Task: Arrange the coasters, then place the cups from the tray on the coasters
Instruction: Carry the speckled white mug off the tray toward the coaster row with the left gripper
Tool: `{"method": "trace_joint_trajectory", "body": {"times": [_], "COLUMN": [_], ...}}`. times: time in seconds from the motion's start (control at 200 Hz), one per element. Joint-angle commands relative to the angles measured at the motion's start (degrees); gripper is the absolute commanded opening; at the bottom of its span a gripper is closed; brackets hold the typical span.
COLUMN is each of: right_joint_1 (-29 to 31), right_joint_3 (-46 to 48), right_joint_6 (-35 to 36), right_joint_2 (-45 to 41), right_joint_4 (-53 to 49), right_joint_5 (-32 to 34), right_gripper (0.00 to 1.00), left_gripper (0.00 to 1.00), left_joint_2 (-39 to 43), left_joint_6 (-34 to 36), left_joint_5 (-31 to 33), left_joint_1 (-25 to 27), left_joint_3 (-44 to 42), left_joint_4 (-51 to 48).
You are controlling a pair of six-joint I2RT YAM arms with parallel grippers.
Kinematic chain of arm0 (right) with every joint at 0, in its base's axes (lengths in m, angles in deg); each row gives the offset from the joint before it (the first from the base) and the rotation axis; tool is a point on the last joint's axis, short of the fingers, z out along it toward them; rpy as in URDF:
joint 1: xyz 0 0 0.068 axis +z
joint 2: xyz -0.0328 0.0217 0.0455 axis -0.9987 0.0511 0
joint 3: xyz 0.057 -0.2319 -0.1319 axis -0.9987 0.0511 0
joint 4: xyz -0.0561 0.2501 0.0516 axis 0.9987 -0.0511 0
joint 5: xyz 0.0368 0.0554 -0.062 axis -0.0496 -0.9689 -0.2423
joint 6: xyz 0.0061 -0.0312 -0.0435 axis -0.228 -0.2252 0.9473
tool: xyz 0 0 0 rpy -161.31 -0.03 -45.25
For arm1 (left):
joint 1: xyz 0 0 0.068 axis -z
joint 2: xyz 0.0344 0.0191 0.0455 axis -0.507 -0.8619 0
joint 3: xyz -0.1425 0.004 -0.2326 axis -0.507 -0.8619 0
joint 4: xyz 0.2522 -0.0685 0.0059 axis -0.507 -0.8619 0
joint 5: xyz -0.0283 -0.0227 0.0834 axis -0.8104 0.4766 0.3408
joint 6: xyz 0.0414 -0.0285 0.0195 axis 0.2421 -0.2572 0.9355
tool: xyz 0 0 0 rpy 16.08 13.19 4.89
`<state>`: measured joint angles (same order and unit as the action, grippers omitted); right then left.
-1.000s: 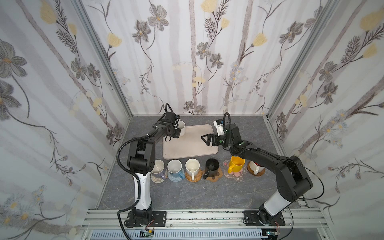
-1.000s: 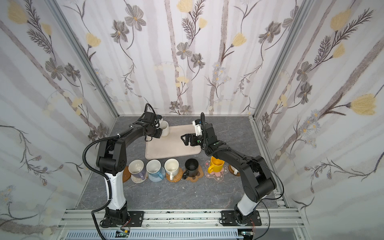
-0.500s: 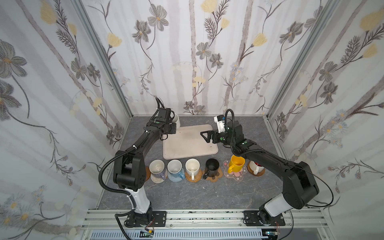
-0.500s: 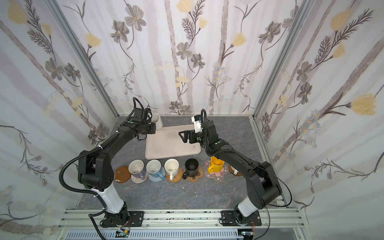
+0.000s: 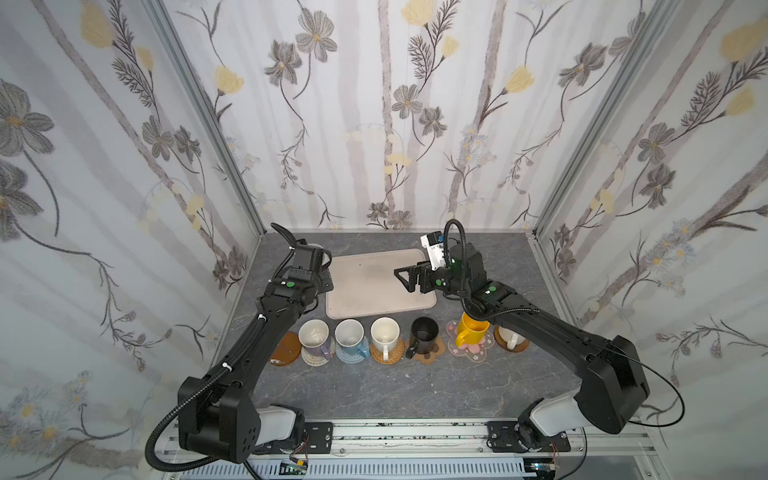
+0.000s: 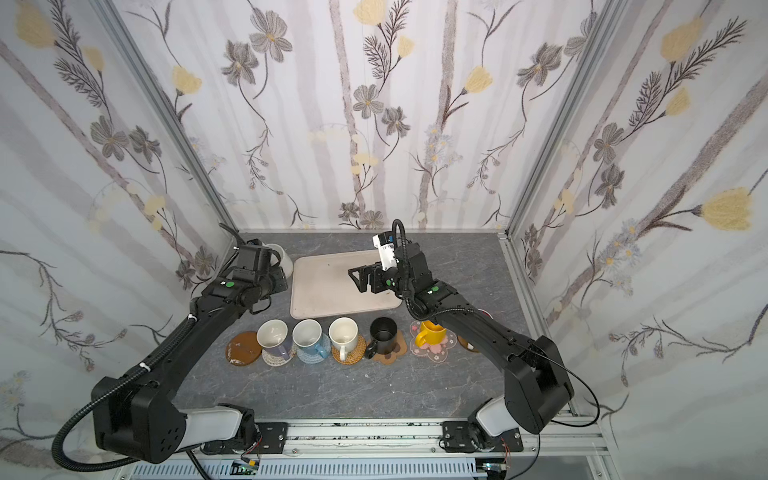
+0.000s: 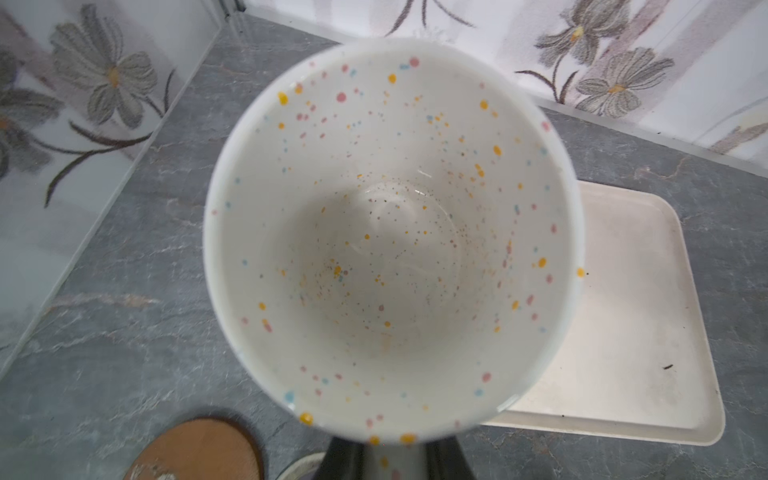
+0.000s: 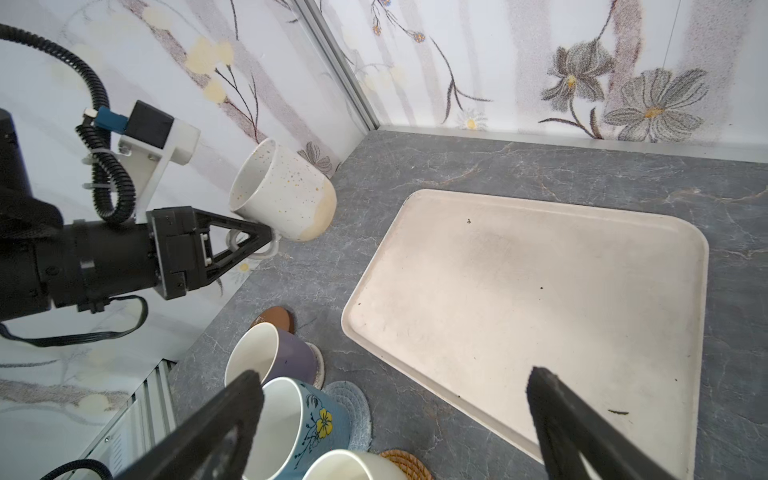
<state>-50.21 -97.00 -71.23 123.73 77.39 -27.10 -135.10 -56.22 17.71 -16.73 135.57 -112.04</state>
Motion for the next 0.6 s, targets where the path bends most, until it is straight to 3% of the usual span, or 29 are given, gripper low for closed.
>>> {"method": "trace_joint_trajectory", "body": {"times": [0.0,0.15,0.595], "right_joint_1": [0.8,1.8,3.7], "right_joint_3": [-0.8,-2.3,-3.7], "right_joint_6": [1.0,1.6,0.9], "right_joint_2": [-0.3,0.4,1.8], "right_joint_4": [-1.1,-3.0,-4.1], "right_joint_5": [1.3,2.3,2.9], "right_gripper": [1.0,1.0,1.0], "left_gripper": [0.0,0.0,0.0], "left_joint_2": [2.6,5.2,10.4], "left_joint_6": [-4.7,-6.9,-16.7], "left_joint_5": [5.7,9.4,11.9], "left_joint_1": [-0.4,-1.8,-7.1], "left_joint_3": [-2.4,-5.7,-17.5], "left_joint_4": [1.7,-0.3,-1.0]}}
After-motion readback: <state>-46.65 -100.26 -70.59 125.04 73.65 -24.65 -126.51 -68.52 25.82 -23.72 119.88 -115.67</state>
